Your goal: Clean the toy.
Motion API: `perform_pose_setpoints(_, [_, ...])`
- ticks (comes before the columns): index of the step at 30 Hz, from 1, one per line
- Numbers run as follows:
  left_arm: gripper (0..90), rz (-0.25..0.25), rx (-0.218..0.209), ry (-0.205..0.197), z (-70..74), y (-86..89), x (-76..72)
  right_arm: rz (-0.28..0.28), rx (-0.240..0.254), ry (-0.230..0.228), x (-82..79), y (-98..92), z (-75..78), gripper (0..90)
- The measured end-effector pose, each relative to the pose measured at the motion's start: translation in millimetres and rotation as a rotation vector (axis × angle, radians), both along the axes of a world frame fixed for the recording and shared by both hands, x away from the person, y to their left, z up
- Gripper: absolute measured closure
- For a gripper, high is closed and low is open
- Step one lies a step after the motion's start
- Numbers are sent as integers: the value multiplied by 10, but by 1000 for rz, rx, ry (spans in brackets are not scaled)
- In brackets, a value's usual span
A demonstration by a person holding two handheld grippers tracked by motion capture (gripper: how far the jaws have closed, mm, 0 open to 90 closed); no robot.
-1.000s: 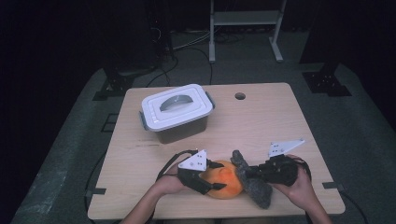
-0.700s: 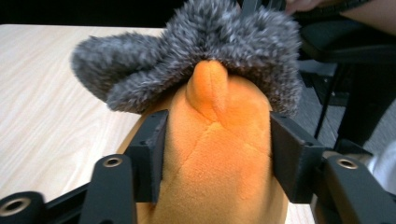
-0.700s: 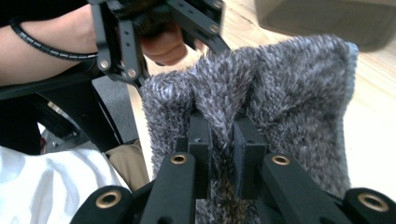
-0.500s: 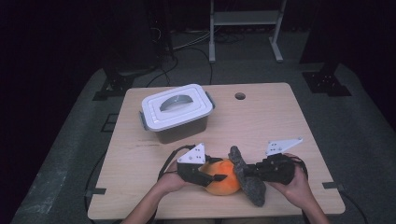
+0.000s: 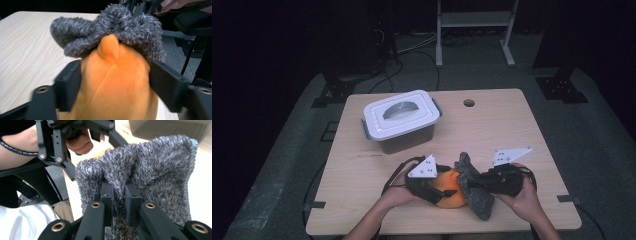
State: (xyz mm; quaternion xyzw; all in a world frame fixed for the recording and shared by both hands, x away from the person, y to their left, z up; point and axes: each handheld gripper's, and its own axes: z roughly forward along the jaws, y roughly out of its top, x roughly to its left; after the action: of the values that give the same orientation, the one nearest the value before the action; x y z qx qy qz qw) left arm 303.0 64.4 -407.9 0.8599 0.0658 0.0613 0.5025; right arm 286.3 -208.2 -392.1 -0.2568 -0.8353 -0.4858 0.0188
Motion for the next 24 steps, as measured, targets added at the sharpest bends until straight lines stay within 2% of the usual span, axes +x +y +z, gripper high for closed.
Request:
perform_pose_setpoints(3, [121,8,-1,42,-45,35,64,-11,-6,6,8,-57,-17,793])
perform_pose_setpoints(5, [116,4,1,75,-93,46,105,-20,-8,16,13,-92,-28,793])
perform_pose_setpoints(7, [129,-8,4,86,-125,50,118,-26,-9,16,24,-117,-41,793])
perform_pose_setpoints(8, [150,-15,10,83,-125,56,114,-28,-13,18,29,-128,-44,793])
perform_pose_setpoints(9, [208,-23,15,78,-116,64,108,-31,-14,19,32,-135,-50,793])
perform_pose_setpoints(12, [373,-11,22,59,-96,68,78,-37,-10,24,45,-157,-61,793])
perform_pose_setpoints(14, [432,2,24,47,-58,71,62,-43,-8,23,46,-162,-55,793])
perform_pose_setpoints(17, [445,30,32,19,33,93,44,-55,11,6,33,-179,3,795])
perform_pose_setpoints(20, [444,62,108,-41,67,69,6,-57,55,-20,7,-172,91,795])
perform_pose_setpoints(22, [443,53,109,-39,51,42,-12,-47,64,-36,-6,-123,137,795])
perform_pose_setpoints(24, [441,53,110,-41,53,36,-18,-40,44,-41,-7,-56,128,794])
